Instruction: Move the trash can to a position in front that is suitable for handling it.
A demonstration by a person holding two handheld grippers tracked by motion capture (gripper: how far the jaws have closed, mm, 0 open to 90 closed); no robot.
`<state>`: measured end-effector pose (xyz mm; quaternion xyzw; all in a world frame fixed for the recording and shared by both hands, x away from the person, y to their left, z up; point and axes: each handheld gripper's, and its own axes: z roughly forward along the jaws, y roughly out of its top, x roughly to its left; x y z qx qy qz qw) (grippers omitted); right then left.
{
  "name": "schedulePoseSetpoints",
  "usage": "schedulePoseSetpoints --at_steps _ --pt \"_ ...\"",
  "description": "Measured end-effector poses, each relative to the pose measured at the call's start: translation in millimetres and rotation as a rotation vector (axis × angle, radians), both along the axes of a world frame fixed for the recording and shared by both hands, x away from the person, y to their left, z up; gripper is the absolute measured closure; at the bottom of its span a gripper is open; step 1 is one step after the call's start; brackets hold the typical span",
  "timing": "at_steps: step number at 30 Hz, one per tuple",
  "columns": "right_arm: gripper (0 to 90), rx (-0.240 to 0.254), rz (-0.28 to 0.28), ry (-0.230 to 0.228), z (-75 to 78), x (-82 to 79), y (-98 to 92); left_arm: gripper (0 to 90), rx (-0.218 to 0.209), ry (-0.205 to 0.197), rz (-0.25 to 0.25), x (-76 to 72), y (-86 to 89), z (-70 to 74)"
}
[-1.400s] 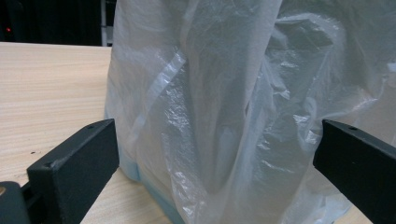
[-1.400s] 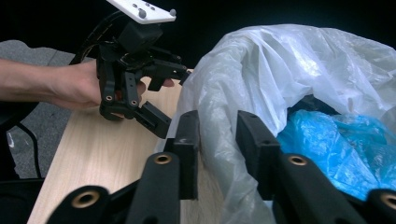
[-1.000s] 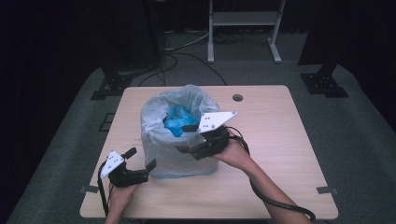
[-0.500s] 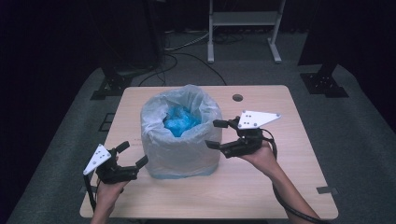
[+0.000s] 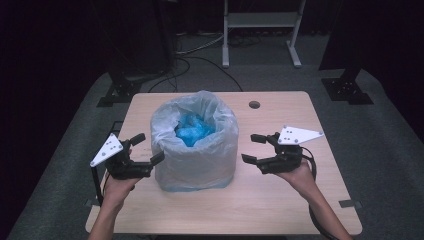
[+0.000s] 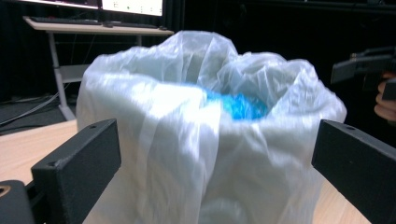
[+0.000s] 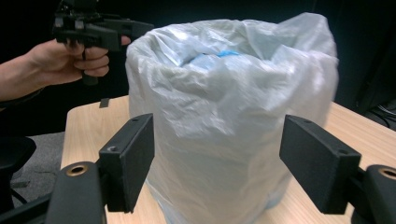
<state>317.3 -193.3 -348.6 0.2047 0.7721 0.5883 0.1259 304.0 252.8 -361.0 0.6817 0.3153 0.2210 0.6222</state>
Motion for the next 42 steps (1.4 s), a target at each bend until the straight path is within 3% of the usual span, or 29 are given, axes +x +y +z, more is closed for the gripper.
schedulePoseSetpoints --at_steps 6,11,15,21,25,36,42 --pt "25.4 0.013 -0.025 0.009 -3.8 -1.0 -12.8 3.9 0.016 0.019 0.013 15.1 -3.9 8.8" --pt "25.4 0.014 -0.037 0.011 -5.3 0.9 -16.6 5.0 0.007 0.051 0.054 29.5 -2.2 11.0" --pt "25.4 0.021 -0.045 0.019 -6.9 4.5 -16.5 12.3 -0.010 0.070 0.085 39.0 -1.4 11.6" --pt "25.4 0.019 -0.055 0.023 -6.9 11.1 -14.3 23.6 0.026 0.093 0.108 46.8 -5.1 11.3" --pt "25.4 0.017 -0.065 0.025 -5.0 14.2 -12.9 28.9 0.043 0.078 0.117 48.9 -4.6 12.2" --pt "25.4 0.009 -0.094 0.037 1.3 24.8 -5.7 68.2 0.105 0.022 0.198 45.5 0.9 20.6" --pt "25.2 0.022 -0.123 0.048 8.3 37.8 6.2 83.9 0.116 0.001 0.188 41.9 3.1 23.3"
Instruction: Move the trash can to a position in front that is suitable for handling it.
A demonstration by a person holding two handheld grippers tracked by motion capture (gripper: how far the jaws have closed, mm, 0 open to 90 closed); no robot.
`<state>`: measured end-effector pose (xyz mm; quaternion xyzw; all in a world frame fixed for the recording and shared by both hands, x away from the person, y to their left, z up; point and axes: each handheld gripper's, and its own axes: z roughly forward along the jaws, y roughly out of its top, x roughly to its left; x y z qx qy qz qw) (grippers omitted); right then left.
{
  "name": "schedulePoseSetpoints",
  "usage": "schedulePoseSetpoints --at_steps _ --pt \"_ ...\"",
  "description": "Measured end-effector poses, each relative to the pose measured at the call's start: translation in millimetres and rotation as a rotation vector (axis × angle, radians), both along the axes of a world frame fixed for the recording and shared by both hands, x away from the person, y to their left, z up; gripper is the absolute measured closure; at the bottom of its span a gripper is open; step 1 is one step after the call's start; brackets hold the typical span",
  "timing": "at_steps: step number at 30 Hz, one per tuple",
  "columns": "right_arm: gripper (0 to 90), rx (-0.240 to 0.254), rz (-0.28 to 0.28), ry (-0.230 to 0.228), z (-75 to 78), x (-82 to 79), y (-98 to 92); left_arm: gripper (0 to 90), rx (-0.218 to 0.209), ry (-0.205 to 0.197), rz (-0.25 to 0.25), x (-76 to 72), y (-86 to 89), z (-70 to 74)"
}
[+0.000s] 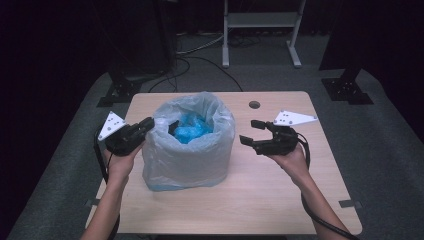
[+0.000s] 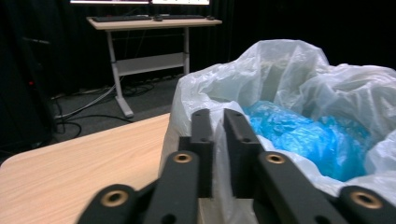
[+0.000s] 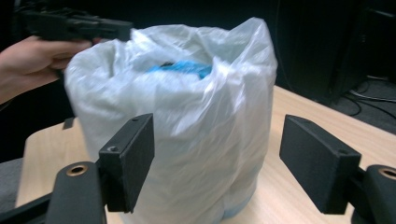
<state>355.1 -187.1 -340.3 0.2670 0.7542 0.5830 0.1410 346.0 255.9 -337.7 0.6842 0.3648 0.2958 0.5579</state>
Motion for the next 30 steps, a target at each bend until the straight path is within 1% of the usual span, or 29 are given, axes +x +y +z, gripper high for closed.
schedulePoseSetpoints --at_steps 3,5,8,12,13,15,17,22,23,24,25,26,27,29,30 --pt "24.7 0.010 -0.010 0.005 5.7 7.6 7.7 88.6 -0.001 -0.011 -0.019 -3.0 0.5 1.5" --pt "24.7 0.010 -0.008 0.008 9.8 12.4 13.8 89.0 -0.012 -0.018 -0.030 -5.0 0.8 3.0" --pt "24.7 0.004 0.012 0.019 15.0 20.2 24.5 89.1 -0.012 -0.027 -0.040 -7.5 1.9 6.3" --pt "24.7 -0.008 0.030 0.042 18.1 32.8 39.5 89.1 -0.017 -0.038 -0.048 -10.6 3.6 10.6" --pt "24.7 -0.012 0.030 0.041 18.5 34.4 42.3 89.1 -0.016 -0.039 -0.049 -11.3 4.0 11.4" --pt "24.7 -0.021 0.025 0.040 19.0 38.1 49.1 89.2 -0.015 -0.041 -0.051 -12.3 5.3 12.5" --pt "24.7 -0.030 0.009 0.052 18.5 42.7 55.2 89.2 -0.017 -0.043 -0.050 -13.4 6.7 13.5" --pt "25.7 -0.047 -0.027 0.066 12.6 50.9 62.6 89.3 -0.026 -0.049 -0.046 -16.4 11.6 15.6" --pt "27.7 -0.047 -0.034 0.071 11.1 52.2 63.2 89.3 -0.031 -0.051 -0.044 -16.9 13.9 16.0" --pt "27.7 -0.047 -0.034 0.071 11.1 52.2 63.2 89.2 -0.031 -0.051 -0.044 -16.9 13.9 16.0" --pt "34.2 -0.055 -0.049 0.061 9.1 53.4 64.2 89.2 -0.033 -0.051 -0.042 -17.2 14.7 16.1" --pt "38.2 -0.055 -0.059 0.057 8.6 53.4 64.7 89.2 -0.037 -0.049 -0.040 -17.3 15.5 16.0" --pt "44.3 -0.059 -0.071 0.054 8.5 53.2 65.2 89.2 -0.039 -0.049 -0.042 -17.0 16.0 15.9" --pt "50.4 -0.064 -0.091 0.043 9.0 52.7 66.1 89.3 -0.043 -0.048 -0.044 -16.8 15.9 16.1" --pt "55.2 -0.066 -0.100 0.040 9.6 52.4 66.6 89.2 -0.052 -0.048 -0.046 -16.7 15.2 16.3"
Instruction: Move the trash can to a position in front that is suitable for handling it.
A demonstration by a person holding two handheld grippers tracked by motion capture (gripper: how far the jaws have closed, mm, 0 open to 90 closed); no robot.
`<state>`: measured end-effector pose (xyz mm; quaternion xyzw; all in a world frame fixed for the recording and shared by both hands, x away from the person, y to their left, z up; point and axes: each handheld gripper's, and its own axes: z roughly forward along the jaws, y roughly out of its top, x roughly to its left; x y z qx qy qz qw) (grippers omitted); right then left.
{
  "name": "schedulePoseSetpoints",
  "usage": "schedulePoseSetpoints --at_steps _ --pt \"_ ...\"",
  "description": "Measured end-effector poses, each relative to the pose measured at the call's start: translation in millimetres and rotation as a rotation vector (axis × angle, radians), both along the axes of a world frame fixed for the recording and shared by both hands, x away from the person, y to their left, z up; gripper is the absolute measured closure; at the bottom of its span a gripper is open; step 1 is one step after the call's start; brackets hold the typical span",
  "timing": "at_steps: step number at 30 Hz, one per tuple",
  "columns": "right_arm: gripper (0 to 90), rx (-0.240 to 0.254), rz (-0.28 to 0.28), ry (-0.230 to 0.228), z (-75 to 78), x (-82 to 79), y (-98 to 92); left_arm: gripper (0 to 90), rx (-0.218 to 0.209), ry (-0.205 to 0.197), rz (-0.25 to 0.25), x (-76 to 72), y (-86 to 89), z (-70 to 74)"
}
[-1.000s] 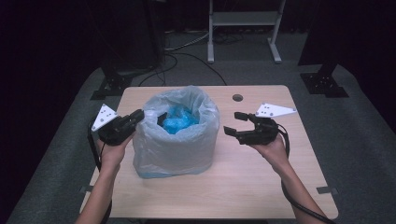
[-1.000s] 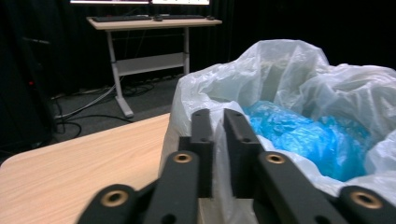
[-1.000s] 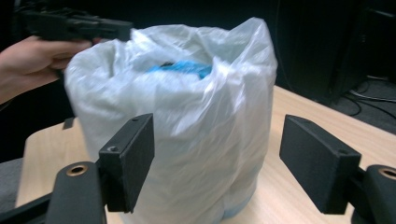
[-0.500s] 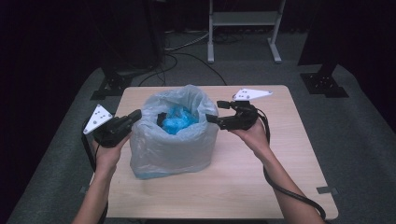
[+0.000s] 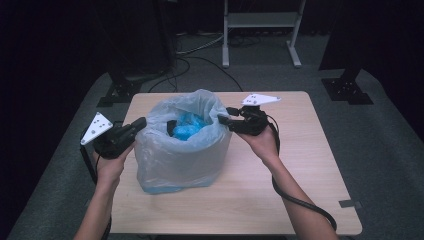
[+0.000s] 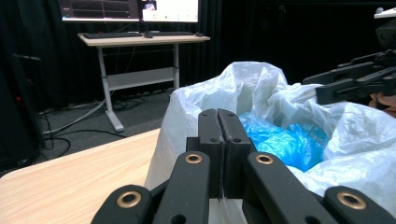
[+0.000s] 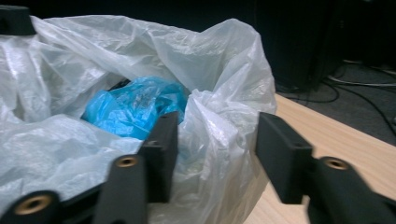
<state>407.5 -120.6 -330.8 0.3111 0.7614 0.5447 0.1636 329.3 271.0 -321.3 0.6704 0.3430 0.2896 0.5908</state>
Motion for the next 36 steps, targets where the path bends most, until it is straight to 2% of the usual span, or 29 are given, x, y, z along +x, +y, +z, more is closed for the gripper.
schedulePoseSetpoints --at_steps 2,6,12,20,28,36 --pt "64.1 -0.003 -0.007 -0.009 1.1 -0.1 1.1 89.4 -0.027 0.005 -0.019 0.8 -2.3 2.1" --pt "75.5 0.005 -0.056 -0.019 3.1 0.4 1.6 89.6 -0.041 -0.002 -0.060 3.0 -13.1 9.6" --pt "85.9 0.048 -0.030 0.013 5.3 -0.4 -3.7 89.7 -0.037 -0.006 -0.125 5.8 -29.8 18.6" --pt "87.4 0.068 0.013 0.024 10.7 -6.7 8.4 89.7 -0.082 0.023 -0.195 10.1 -43.1 20.7" --pt "88.7 0.116 0.106 0.033 16.0 -20.3 35.0 89.7 -0.072 0.054 -0.249 13.1 -54.0 19.2" --pt "89.0 0.109 0.183 0.002 25.1 -34.5 60.9 89.7 -0.069 0.068 -0.280 13.6 -59.5 19.5"
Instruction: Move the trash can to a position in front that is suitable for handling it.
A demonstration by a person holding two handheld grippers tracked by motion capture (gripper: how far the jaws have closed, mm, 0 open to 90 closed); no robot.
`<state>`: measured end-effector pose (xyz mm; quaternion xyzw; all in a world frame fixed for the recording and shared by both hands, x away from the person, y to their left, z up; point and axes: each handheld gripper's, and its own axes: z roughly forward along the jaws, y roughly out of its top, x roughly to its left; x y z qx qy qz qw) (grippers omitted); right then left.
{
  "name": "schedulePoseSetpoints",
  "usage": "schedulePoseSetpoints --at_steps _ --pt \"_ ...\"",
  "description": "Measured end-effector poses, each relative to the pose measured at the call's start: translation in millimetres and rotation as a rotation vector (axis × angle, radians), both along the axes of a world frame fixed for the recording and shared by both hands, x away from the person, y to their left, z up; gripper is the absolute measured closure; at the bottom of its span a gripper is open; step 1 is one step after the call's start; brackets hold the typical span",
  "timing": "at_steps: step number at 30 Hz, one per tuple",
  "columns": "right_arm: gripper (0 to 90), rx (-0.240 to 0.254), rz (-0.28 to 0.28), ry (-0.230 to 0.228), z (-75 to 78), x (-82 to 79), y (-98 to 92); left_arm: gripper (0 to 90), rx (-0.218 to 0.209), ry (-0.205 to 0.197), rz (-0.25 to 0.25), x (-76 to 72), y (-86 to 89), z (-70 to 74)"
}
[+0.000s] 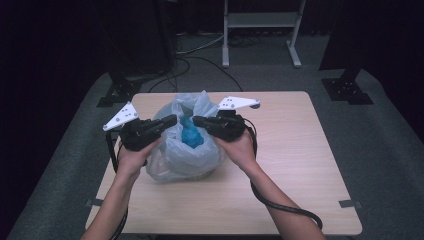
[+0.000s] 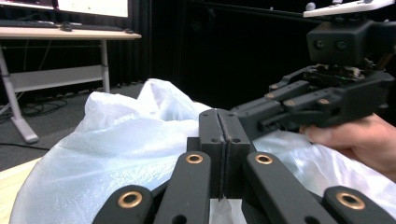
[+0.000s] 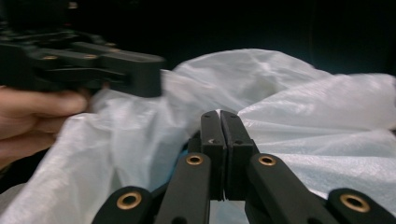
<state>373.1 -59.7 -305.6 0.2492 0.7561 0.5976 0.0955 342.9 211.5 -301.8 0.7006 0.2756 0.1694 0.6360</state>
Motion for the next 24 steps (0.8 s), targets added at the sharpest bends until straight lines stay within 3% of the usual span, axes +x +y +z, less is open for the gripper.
schedulePoseSetpoints --at_steps 7,20,24 --pt "89.0 -0.027 0.062 -0.036 0.3 -13.6 14.6 89.7 0.009 0.023 -0.022 1.6 -5.3 0.4" --pt "88.9 -0.052 0.136 -0.068 -5.0 -26.5 24.6 89.5 -0.019 0.077 -0.061 6.1 -9.3 -2.0" --pt "88.9 -0.062 0.142 -0.073 -6.2 -27.4 25.2 81.3 -0.027 0.112 -0.065 8.3 -9.1 -0.9"
